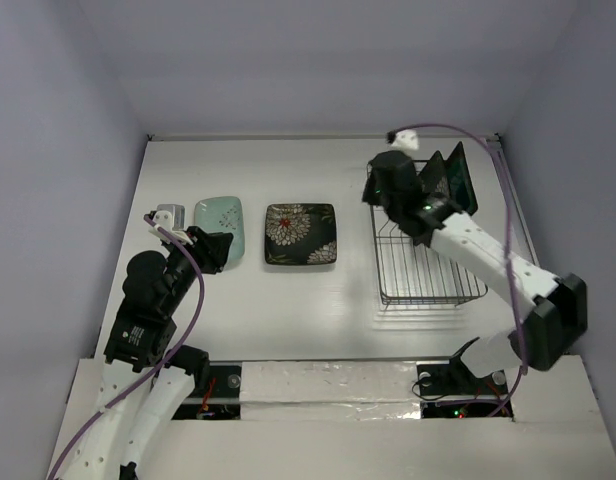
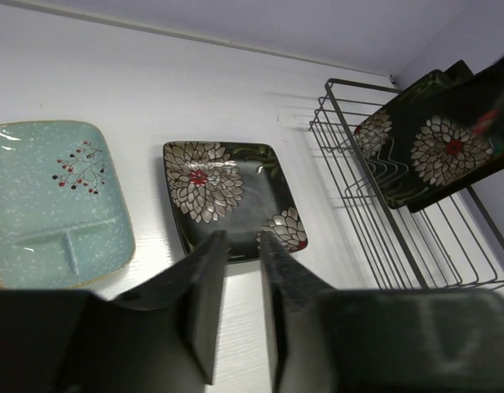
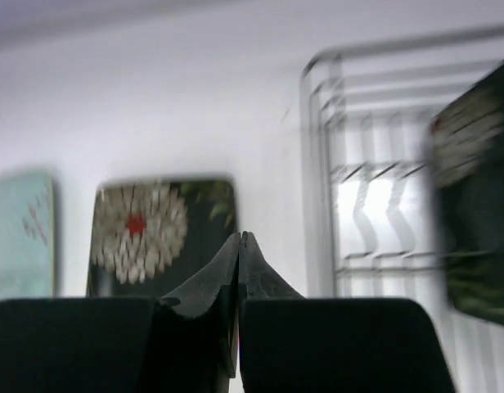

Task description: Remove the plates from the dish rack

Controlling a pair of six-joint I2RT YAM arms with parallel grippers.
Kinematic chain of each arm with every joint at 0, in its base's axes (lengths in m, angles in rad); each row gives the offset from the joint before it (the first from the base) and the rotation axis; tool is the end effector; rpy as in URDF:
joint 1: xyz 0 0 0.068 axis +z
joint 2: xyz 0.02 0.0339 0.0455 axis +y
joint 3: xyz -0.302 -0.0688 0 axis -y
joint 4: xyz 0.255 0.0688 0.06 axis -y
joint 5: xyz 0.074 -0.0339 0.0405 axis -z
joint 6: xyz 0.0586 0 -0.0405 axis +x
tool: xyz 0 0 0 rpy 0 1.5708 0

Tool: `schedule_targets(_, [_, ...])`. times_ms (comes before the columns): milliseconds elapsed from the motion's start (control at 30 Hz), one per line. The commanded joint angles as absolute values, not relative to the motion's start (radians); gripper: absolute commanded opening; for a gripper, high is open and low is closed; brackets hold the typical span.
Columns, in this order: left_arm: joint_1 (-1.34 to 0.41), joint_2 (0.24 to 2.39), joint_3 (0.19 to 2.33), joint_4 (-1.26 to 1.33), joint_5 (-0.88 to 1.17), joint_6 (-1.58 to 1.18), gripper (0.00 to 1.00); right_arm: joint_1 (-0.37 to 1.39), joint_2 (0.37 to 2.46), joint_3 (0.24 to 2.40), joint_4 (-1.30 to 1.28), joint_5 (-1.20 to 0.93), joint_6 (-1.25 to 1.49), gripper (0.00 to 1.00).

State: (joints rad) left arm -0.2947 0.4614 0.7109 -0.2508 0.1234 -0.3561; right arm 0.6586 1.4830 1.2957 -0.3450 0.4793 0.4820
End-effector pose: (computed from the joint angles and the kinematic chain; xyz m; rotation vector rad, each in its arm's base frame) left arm 0.1070 -0.0400 0.3689 0.0496 1.6039 -0.6051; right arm 0.3042 0.2013 0.3619 0.1031 2.0417 0.2083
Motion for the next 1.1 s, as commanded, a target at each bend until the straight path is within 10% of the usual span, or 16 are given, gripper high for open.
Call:
schedule_targets(0, [-0.293, 0.454, 0.699, -0.196, 0.133, -0.351, 0.18, 0.551, 1.381, 1.347, -0.442, 0.606, 0.397, 0.0])
schedule_targets(200, [-0.293, 0.459, 0.7, -0.196, 0.13, -0.351, 0.08, 0.341, 1.321, 1.4, -0.561, 0.537, 0.314, 0.17])
schedule_targets(333, [-0.293, 0.46, 0.703, -0.201, 0.132, -0.35, 0.18, 0.278, 1.338, 1.417, -0.584, 0.496, 0.287, 0.53])
schedule_targets(433, [-0.293, 0.465, 0.703, -0.201, 0.135, -0.347, 0.27, 0.238, 1.383, 1.437, -0.597, 0.476, 0.27, 0.59])
schedule_targets(1067, [-0.293, 0.469, 0.703, -0.201, 0.135, -0.348, 0.38, 0.198, 1.621, 1.538, -0.656, 0.526, 0.192, 0.33])
